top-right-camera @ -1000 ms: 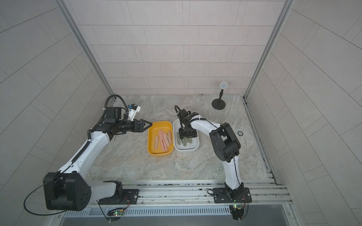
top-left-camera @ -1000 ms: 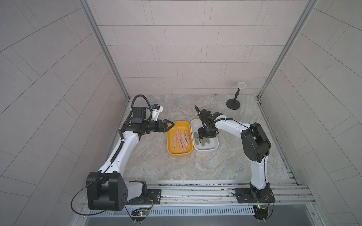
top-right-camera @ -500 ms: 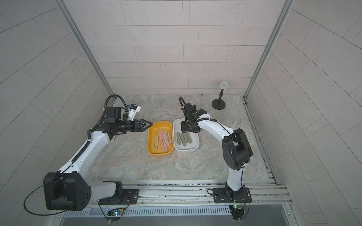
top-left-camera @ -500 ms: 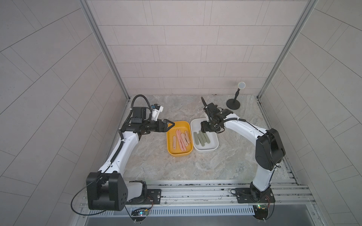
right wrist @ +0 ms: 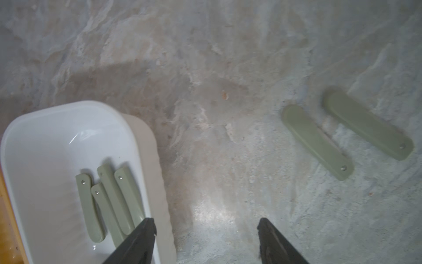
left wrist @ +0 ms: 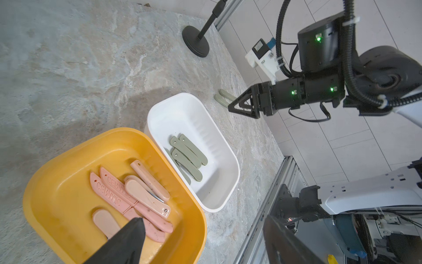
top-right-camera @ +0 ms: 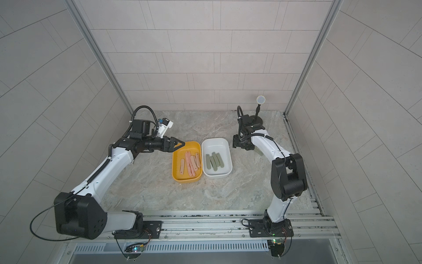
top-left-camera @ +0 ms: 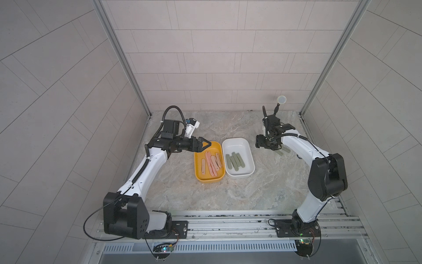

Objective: Place the fruit knives into the storage box by color
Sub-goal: Move the fruit knife to the center of the board.

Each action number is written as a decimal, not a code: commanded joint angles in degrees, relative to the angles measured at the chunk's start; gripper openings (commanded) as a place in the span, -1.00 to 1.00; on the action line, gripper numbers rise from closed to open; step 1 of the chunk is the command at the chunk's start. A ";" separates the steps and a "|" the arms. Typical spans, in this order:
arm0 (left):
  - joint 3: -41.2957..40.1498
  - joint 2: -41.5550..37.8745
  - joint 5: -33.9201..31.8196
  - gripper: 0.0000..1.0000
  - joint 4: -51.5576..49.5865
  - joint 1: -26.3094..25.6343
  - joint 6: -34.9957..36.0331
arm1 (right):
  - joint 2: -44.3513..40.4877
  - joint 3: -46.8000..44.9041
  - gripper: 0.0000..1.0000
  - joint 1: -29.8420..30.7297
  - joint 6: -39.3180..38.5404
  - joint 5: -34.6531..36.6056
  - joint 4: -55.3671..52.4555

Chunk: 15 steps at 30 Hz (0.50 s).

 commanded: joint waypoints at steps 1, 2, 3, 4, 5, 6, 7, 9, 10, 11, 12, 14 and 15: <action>2.49 1.37 -0.89 0.75 -1.06 -1.97 1.57 | -0.82 -0.70 0.49 -3.13 -2.18 0.82 -1.61; 2.68 1.66 -0.97 0.75 -1.06 -2.50 1.61 | -0.83 -0.71 0.49 -4.05 -2.42 1.17 -1.61; 2.96 1.93 -1.09 0.76 -1.13 -2.99 1.65 | -0.72 -0.79 0.50 -5.25 -2.79 1.41 -1.62; 3.31 2.21 -1.21 0.75 -1.31 -3.52 1.75 | -0.30 -0.66 0.51 -6.33 -3.12 1.72 -1.61; 3.39 2.43 -1.33 0.75 -1.40 -3.81 1.86 | 0.13 -0.50 0.51 -7.13 -3.31 1.71 -1.64; 3.45 2.67 -1.48 0.75 -1.50 -4.11 2.02 | 0.84 -0.24 0.52 -8.12 -3.56 1.51 -1.63; 3.43 2.78 -1.59 0.75 -1.44 -4.24 2.00 | 1.40 0.02 0.51 -8.85 -3.77 1.47 -1.70; 2.69 2.92 -1.86 0.75 -1.00 -4.33 2.02 | 2.93 0.58 0.51 -10.13 -4.00 1.63 -1.72; 2.32 2.77 -2.08 0.75 -0.89 -4.33 2.08 | 3.58 0.84 0.51 -10.49 -4.12 1.81 -1.72; 1.83 2.57 -2.27 0.75 -0.75 -4.34 2.14 | 4.43 1.19 0.52 -10.78 -4.19 1.94 -1.82; 1.41 2.37 -2.41 0.75 -0.71 -4.39 2.32 | 5.28 1.59 0.52 -10.96 -4.22 2.12 -1.86; 0.69 1.93 -2.81 0.75 -0.53 -4.37 2.62 | 6.70 2.16 0.52 -10.93 -4.47 2.87 -2.11; 0.38 1.77 -2.99 0.75 -0.53 -4.33 2.73 | 7.36 2.49 0.52 -10.98 -4.51 3.56 -2.14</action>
